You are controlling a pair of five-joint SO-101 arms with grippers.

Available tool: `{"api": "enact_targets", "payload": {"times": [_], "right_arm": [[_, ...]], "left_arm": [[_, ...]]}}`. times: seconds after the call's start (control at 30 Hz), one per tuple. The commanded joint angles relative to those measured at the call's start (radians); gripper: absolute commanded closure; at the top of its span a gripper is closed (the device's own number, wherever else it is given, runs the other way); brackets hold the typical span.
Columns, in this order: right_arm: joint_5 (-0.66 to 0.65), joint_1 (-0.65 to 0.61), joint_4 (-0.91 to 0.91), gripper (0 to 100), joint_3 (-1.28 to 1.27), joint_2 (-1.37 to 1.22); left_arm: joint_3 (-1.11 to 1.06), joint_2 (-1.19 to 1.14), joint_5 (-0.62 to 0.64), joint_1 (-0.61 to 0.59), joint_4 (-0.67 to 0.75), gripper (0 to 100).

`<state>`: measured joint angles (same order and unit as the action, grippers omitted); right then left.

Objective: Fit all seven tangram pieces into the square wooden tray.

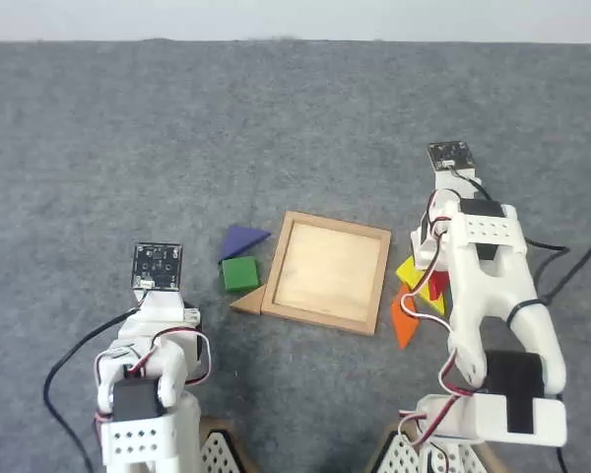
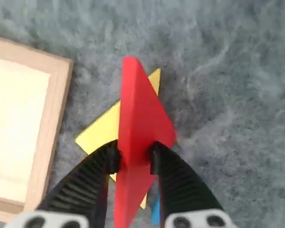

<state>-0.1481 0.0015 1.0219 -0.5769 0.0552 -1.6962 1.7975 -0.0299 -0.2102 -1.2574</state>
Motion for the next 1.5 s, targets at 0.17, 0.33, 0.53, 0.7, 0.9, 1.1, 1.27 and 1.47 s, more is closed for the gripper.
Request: {"api": "enact_targets", "payload": {"times": [0.17, 0.33, 0.53, 0.7, 0.9, 1.1, 1.27, 1.47], "right_arm": [[0.021, -0.012, 0.107, 99.1, 0.04, 0.24], [0.021, -0.01, 0.116, 99.1, 0.041, 0.248], [0.018, -0.116, 0.182, 99.1, 0.164, 0.245], [0.002, -0.312, 0.228, 99.1, 0.282, 0.183], [-0.025, -0.397, 0.191, 99.1, 0.361, 0.019], [0.021, -0.389, 0.177, 99.1, 0.384, -0.059], [0.038, -0.397, 0.173, 99.0, 0.384, -0.074], [0.009, -0.438, 0.182, 98.3, 0.381, -0.074]], "left_arm": [[0.013, 0.018, 0.017, -0.002, -0.003, 98], [0.013, 0.018, 0.017, -0.002, -0.003, 98], [0.013, 0.018, 0.017, -0.002, -0.003, 98], [0.013, 0.018, 0.017, -0.002, -0.003, 98], [0.013, 0.018, 0.017, -0.002, -0.003, 98], [0.013, 0.018, 0.017, -0.002, -0.003, 98], [0.013, 0.018, 0.017, -0.002, -0.003, 98], [0.013, 0.018, 0.017, -0.002, -0.003, 98]]}}
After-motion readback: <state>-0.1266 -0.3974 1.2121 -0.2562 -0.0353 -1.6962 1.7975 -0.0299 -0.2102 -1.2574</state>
